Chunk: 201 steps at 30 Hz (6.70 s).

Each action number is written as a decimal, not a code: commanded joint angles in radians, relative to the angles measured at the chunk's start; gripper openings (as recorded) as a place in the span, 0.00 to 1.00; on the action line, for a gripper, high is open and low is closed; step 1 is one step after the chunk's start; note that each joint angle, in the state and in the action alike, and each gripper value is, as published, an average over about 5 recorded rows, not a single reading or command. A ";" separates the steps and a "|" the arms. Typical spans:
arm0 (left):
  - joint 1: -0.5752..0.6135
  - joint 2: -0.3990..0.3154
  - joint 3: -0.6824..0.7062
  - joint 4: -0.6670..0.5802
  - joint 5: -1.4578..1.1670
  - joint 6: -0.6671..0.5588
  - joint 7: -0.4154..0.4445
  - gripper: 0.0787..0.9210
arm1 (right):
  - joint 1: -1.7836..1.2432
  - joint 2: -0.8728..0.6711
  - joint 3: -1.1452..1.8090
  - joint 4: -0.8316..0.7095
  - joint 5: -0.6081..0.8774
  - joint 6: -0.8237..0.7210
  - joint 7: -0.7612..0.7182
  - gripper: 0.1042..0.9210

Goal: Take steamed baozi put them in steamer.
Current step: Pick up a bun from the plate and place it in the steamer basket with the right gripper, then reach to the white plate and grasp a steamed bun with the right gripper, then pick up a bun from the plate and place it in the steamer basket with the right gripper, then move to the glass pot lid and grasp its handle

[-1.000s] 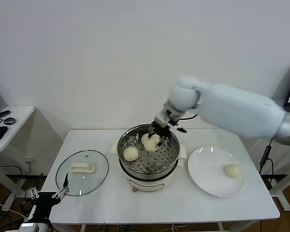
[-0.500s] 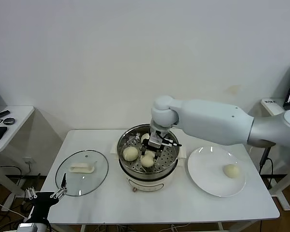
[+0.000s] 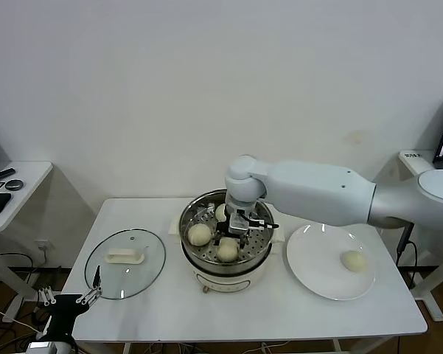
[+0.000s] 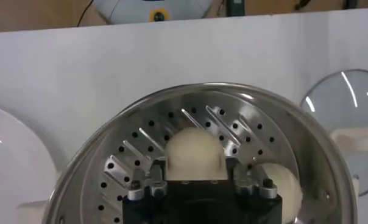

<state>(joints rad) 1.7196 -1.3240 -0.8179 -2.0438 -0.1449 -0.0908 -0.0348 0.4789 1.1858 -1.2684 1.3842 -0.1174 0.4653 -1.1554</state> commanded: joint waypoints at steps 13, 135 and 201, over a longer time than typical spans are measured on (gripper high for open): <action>-0.015 0.014 0.004 0.002 -0.006 0.004 0.001 0.88 | 0.161 -0.422 0.078 0.158 0.245 -0.564 -0.024 0.88; -0.069 0.046 0.064 0.046 0.005 0.019 0.005 0.88 | 0.301 -0.408 -0.011 0.172 0.605 -1.006 0.126 0.38; -0.066 0.034 0.032 0.033 -0.019 0.006 0.011 0.88 | -0.711 -0.652 0.880 0.372 0.465 -0.822 0.660 0.88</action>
<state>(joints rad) 1.6530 -1.2866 -0.7872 -2.0092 -0.1631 -0.0819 -0.0250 0.2787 0.7892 -0.9133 1.5691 0.3177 -0.5260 -0.8550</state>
